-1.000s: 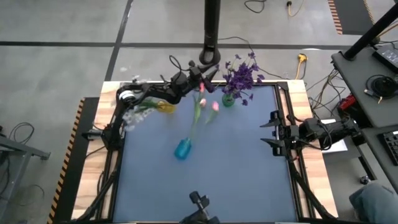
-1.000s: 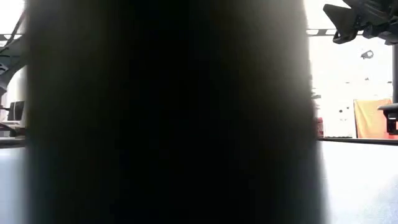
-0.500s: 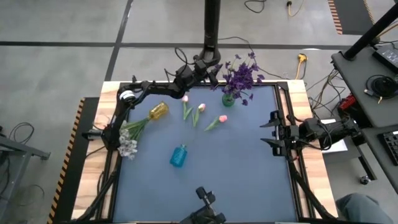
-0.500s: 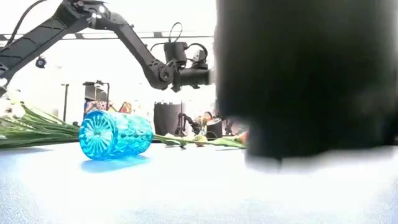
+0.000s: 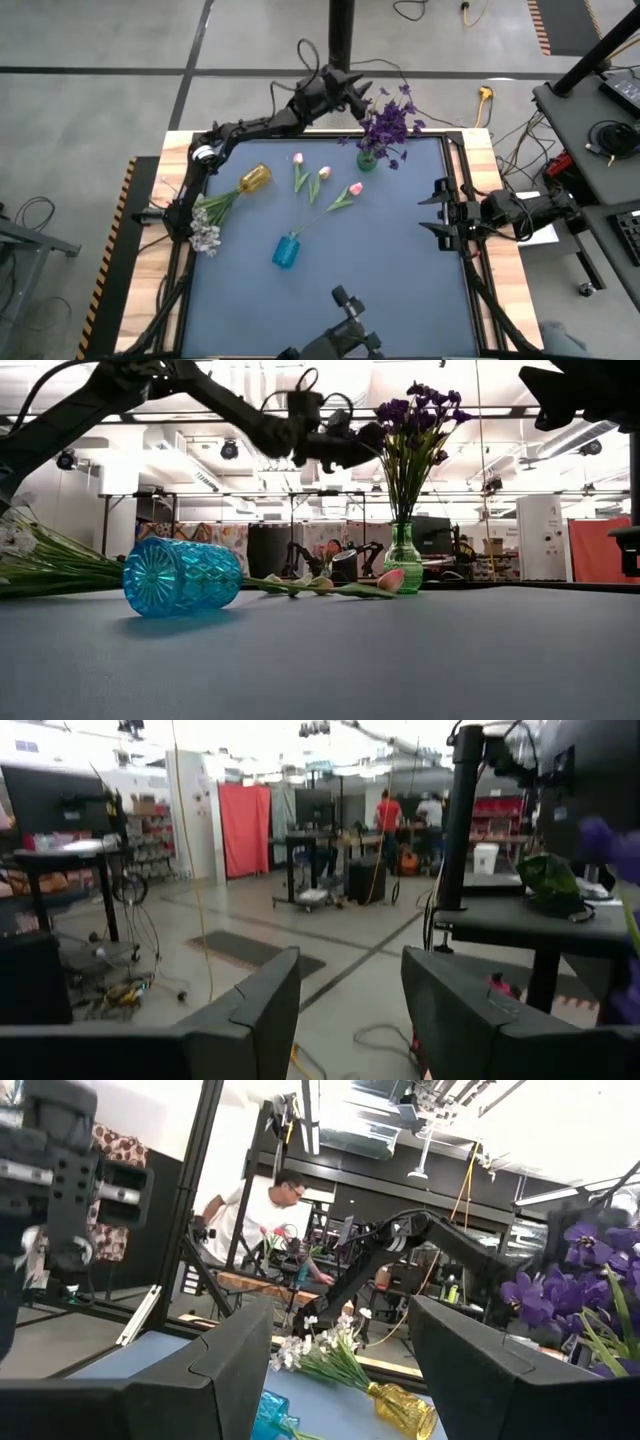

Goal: Sort flowers into vase by color
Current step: Adjust the green vase

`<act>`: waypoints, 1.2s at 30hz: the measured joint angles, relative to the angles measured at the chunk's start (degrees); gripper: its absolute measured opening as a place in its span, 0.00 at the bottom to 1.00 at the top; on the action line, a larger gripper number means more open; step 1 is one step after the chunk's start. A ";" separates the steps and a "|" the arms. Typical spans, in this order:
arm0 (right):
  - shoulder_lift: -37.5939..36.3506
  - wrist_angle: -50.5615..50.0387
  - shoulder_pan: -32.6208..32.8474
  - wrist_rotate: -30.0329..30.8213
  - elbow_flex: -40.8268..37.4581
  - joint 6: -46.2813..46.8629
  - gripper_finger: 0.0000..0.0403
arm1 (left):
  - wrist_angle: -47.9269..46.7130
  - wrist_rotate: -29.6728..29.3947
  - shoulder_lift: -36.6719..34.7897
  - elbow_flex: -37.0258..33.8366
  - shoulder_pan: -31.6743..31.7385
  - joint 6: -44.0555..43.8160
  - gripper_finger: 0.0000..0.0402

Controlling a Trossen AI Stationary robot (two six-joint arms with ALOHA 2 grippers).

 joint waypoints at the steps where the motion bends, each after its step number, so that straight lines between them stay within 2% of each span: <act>1: 0.00 0.00 0.00 0.00 0.00 0.00 0.56 | -3.34 0.00 0.00 2.17 -0.02 0.00 0.40; 8: 0.01 0.01 0.00 0.00 0.00 0.01 0.56 | -26.46 0.02 0.00 18.73 -0.04 0.00 0.40; 13: 0.00 -0.01 0.00 0.00 0.00 0.01 0.56 | -33.78 0.03 0.00 28.91 -0.04 0.00 0.40; 22: 0.00 -0.01 0.00 0.00 0.00 0.01 0.56 | -11.26 0.07 -1.31 29.31 -0.24 0.01 0.40; 36: 0.00 -0.06 0.00 0.00 0.00 0.01 0.56 | -11.20 0.04 -0.18 29.16 -0.35 0.02 0.40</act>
